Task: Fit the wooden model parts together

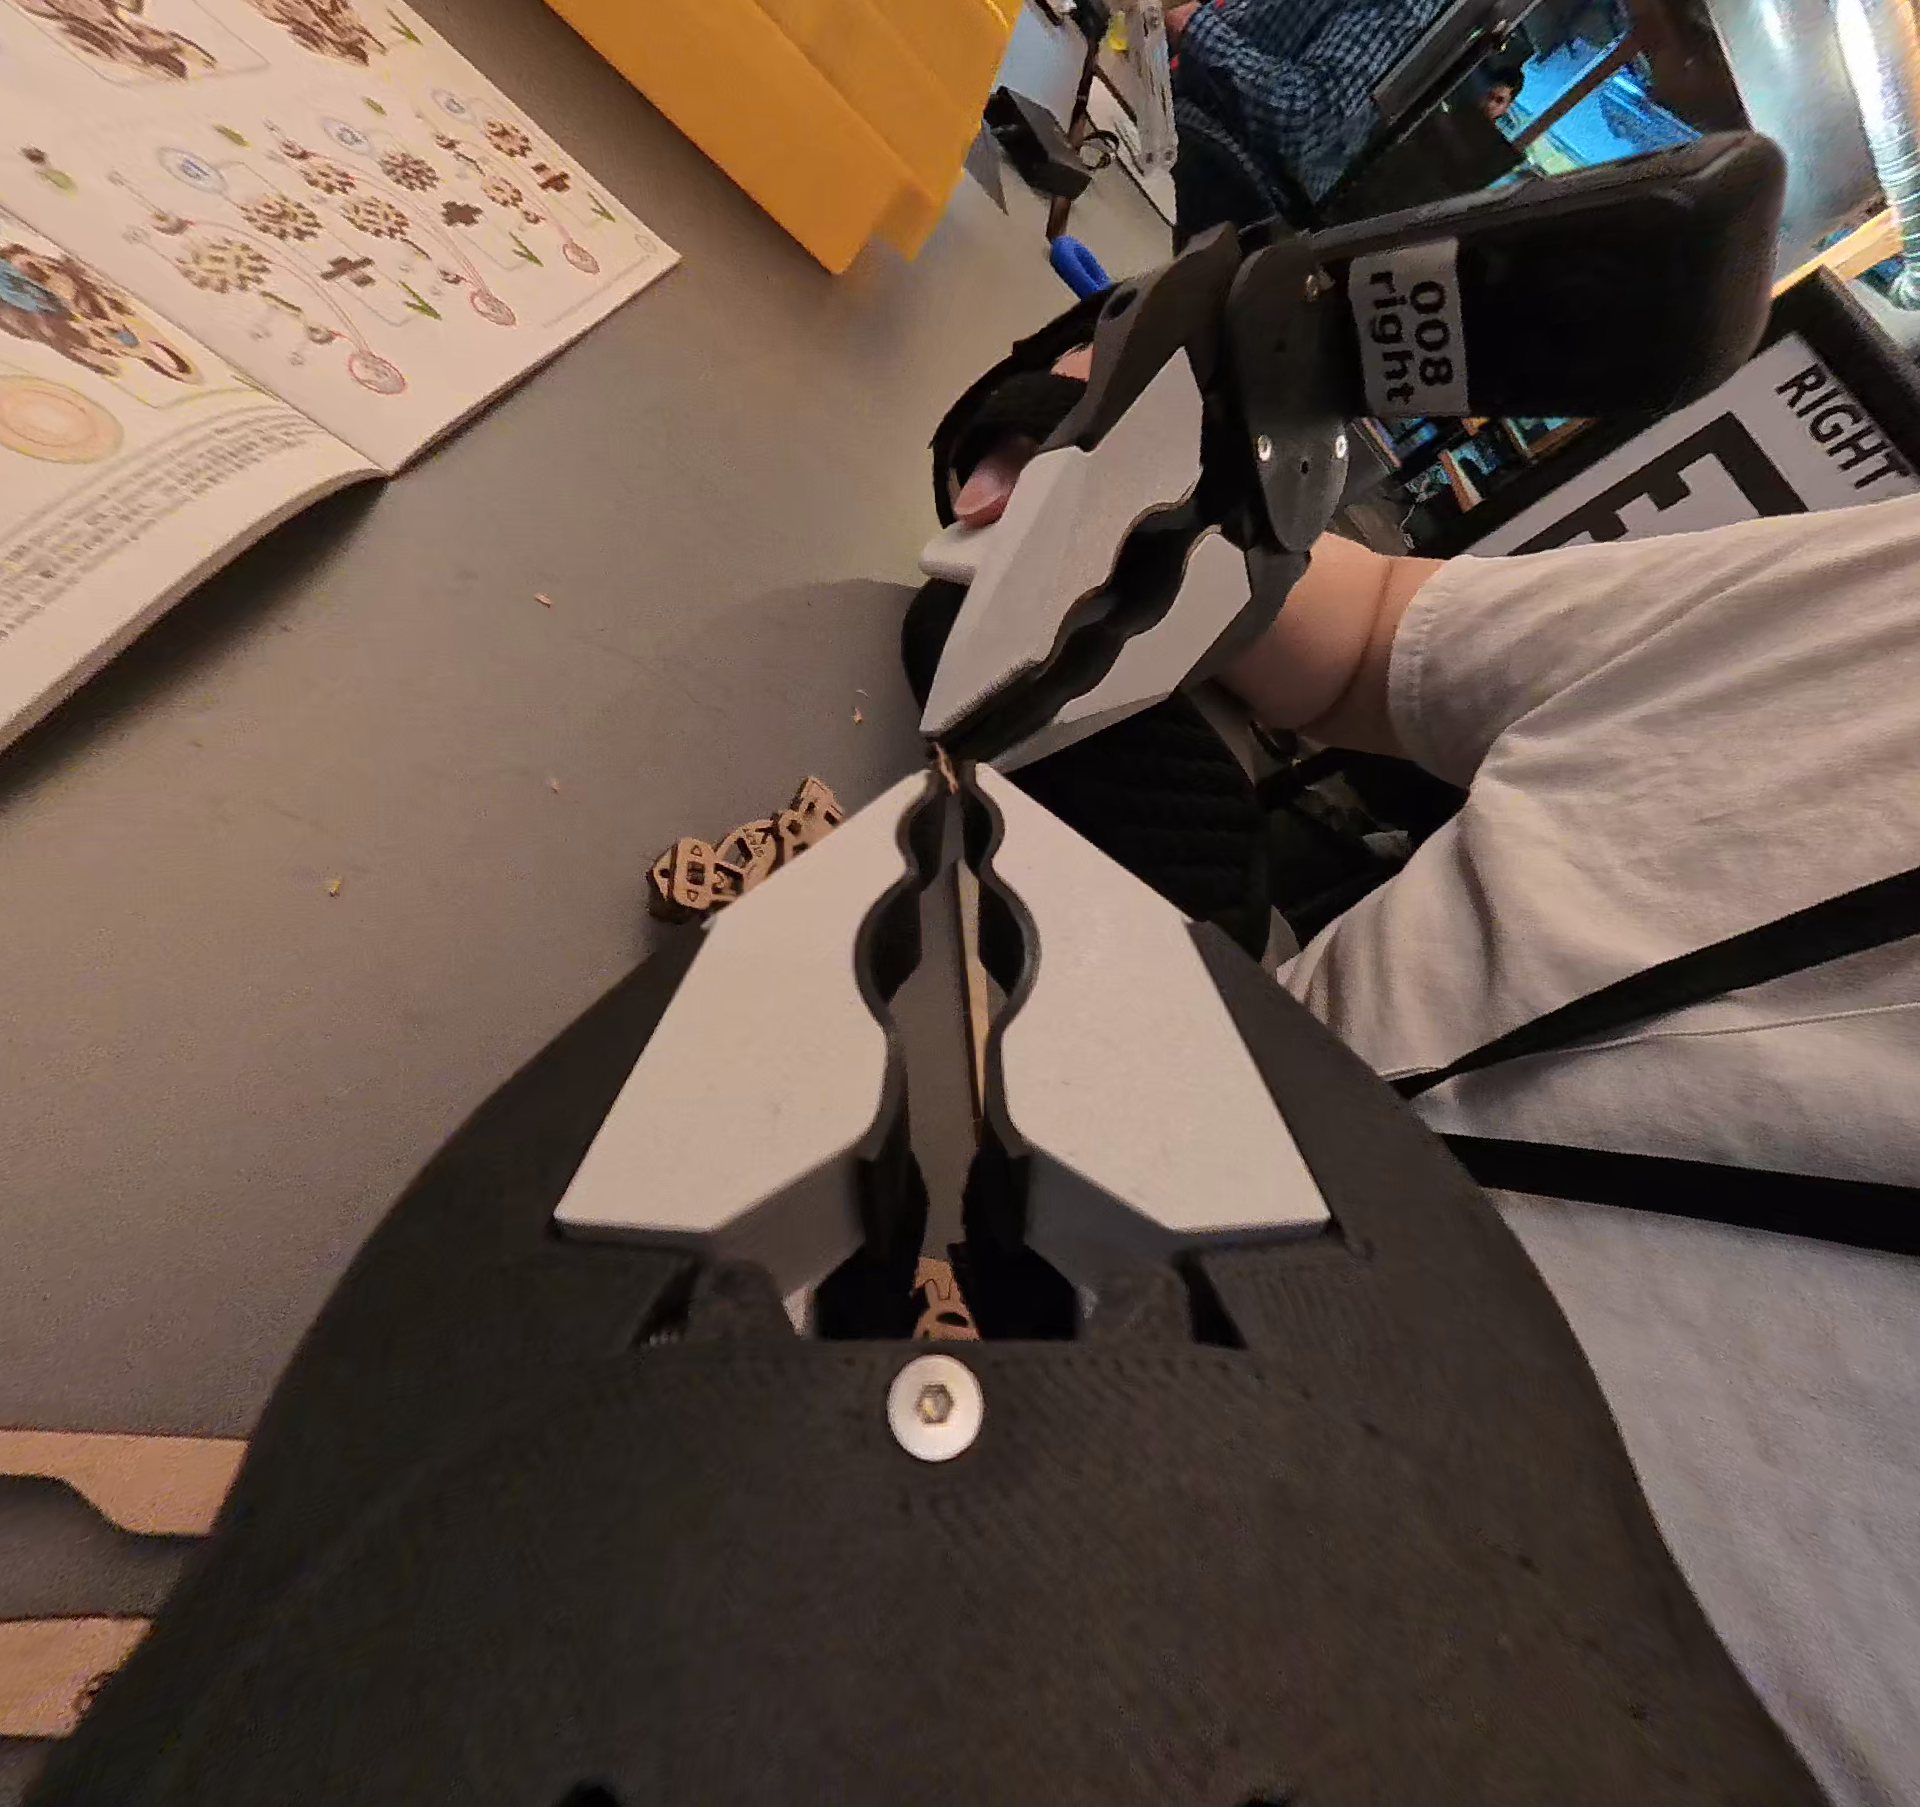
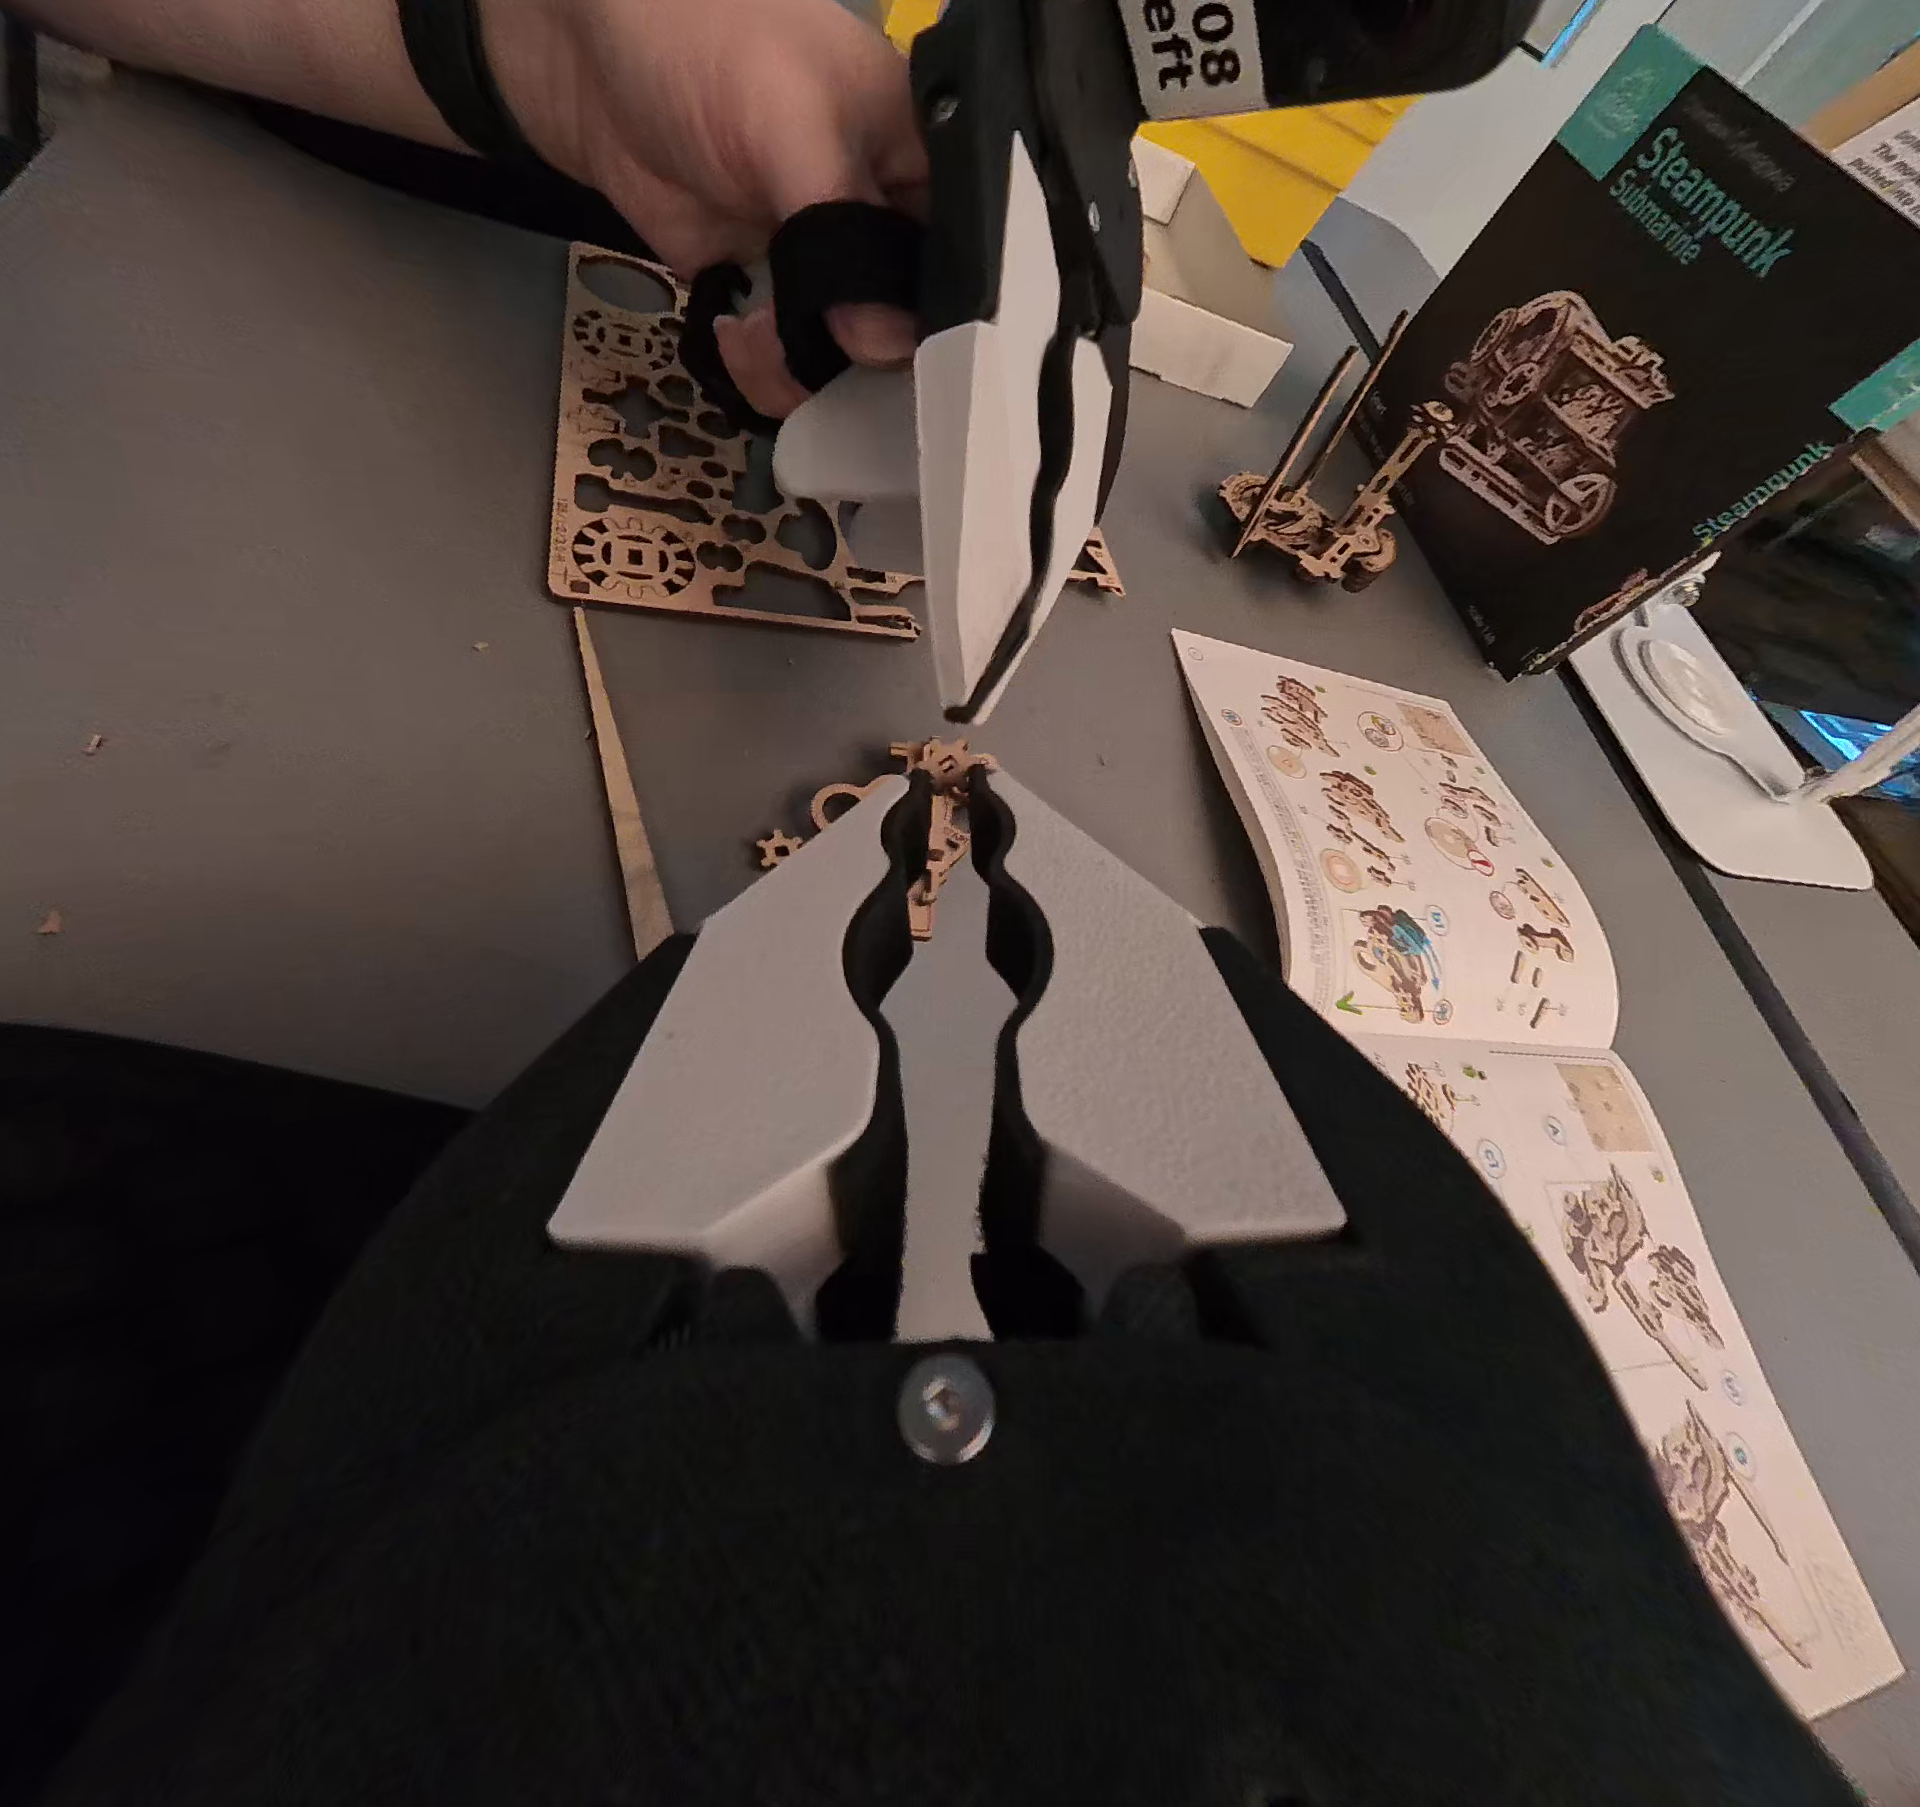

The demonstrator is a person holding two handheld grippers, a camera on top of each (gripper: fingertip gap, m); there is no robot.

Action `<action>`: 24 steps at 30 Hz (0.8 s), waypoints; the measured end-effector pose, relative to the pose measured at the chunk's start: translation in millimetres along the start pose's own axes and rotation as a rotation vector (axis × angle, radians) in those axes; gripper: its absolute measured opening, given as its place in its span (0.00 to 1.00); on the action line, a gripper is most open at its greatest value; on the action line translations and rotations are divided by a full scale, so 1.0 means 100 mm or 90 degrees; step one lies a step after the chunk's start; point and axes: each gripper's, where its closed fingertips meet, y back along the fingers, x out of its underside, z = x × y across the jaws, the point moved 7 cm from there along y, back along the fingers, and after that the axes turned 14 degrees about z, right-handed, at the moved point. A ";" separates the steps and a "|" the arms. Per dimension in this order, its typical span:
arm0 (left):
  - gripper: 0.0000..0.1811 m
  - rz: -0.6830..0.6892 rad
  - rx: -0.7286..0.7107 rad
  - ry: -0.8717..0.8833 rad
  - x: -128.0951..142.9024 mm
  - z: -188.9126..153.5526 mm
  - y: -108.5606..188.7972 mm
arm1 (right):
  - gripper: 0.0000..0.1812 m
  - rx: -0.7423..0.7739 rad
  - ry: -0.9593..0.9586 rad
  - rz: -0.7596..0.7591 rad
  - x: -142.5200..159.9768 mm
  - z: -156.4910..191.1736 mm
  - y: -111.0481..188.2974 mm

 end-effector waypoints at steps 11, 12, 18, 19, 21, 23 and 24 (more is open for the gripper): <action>0.01 0.022 0.021 0.020 0.04 0.03 -0.04 | 0.03 0.002 0.025 0.013 0.00 0.05 -0.02; 0.01 0.023 0.023 0.022 0.04 0.03 -0.04 | 0.03 0.004 0.027 0.014 0.00 0.05 -0.03; 0.01 0.019 0.024 0.026 0.04 0.04 -0.04 | 0.03 -0.002 0.007 -0.004 -0.02 0.03 0.00; 0.01 0.019 0.026 0.025 0.04 0.04 -0.04 | 0.03 0.000 -0.002 -0.005 -0.02 0.02 0.00; 0.01 0.016 0.033 0.026 0.03 0.03 -0.04 | 0.03 -0.005 -0.019 -0.012 -0.02 0.00 0.01; 0.02 0.008 0.048 0.026 0.02 0.01 -0.03 | 0.03 -0.015 -0.033 -0.023 -0.02 -0.01 0.02; 0.02 0.005 0.055 0.025 0.02 0.01 -0.03 | 0.03 -0.020 -0.040 -0.027 -0.02 -0.01 0.02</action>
